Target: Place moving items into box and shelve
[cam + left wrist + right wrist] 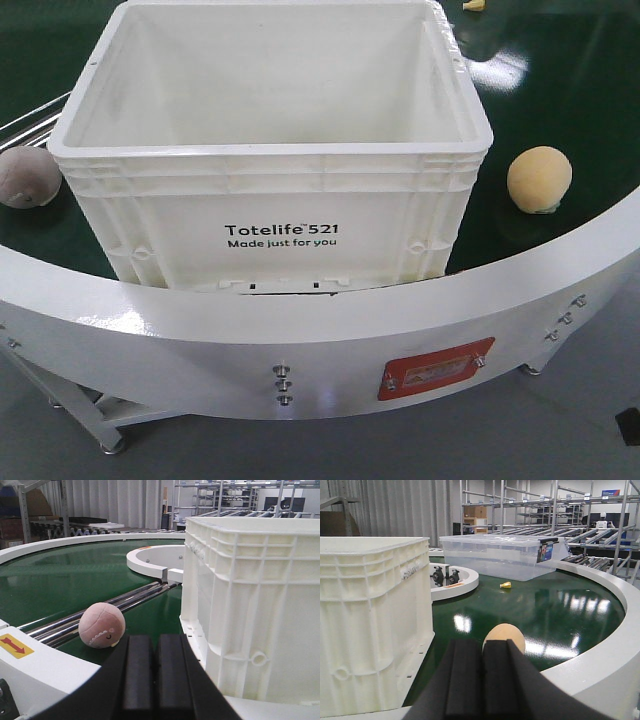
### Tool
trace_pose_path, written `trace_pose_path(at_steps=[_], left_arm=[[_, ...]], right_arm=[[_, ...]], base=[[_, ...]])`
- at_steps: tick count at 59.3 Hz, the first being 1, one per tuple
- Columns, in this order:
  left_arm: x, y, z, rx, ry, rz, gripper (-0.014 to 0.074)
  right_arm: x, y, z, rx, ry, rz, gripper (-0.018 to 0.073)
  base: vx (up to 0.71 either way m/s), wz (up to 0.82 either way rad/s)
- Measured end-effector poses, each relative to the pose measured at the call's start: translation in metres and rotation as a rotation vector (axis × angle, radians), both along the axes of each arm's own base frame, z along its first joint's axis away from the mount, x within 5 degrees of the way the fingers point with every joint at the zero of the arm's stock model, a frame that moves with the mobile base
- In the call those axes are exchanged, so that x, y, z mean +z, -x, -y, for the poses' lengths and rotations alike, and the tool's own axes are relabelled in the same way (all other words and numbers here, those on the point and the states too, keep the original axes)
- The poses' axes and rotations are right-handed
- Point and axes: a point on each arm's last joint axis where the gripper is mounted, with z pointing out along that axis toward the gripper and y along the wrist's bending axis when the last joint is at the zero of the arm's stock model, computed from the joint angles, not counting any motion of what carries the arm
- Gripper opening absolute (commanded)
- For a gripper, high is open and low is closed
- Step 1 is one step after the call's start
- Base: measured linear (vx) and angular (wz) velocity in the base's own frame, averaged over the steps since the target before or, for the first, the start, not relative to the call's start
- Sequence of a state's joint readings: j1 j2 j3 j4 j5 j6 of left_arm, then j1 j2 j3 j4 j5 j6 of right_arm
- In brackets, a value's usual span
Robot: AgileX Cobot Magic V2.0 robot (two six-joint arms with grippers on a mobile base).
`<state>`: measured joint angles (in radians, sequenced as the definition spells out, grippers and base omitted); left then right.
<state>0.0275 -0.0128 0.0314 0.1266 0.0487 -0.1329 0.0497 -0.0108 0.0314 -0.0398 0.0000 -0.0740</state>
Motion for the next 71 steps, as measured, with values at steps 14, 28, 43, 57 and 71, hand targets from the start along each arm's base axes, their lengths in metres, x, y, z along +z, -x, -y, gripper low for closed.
trace_pose_path(at_steps=[14, 28, 43, 57, 71], left_arm=[[0.0, 0.0, 0.0, 0.0, 0.0, 0.0, -0.0022], [0.0, 0.0, 0.0, 0.0, 0.0, 0.0, -0.0022], [0.0, 0.0, 0.0, 0.0, 0.0, 0.004, -0.0022], [0.025, 0.004, 0.0, -0.002, -0.002, 0.087, -0.0022], [0.122, 0.029, 0.0, 0.011, -0.004, 0.258, -0.0022]], right_arm=[[0.0, 0.0, 0.0, 0.0, 0.0, 0.0, -0.0016], [0.0, 0.0, 0.0, 0.0, 0.0, 0.0, -0.0016], [0.001, 0.0, 0.0, 0.0, -0.001, 0.011, -0.0016], [0.023, 0.004, 0.0, 0.006, -0.065, 0.045, -0.0016], [0.091, 0.016, 0.001, 0.006, -0.048, 0.106, -0.0016]], base=[[0.0, 0.0], [0.0, 0.0], [0.0, 0.0], [0.0, 0.0], [0.0, 0.0]])
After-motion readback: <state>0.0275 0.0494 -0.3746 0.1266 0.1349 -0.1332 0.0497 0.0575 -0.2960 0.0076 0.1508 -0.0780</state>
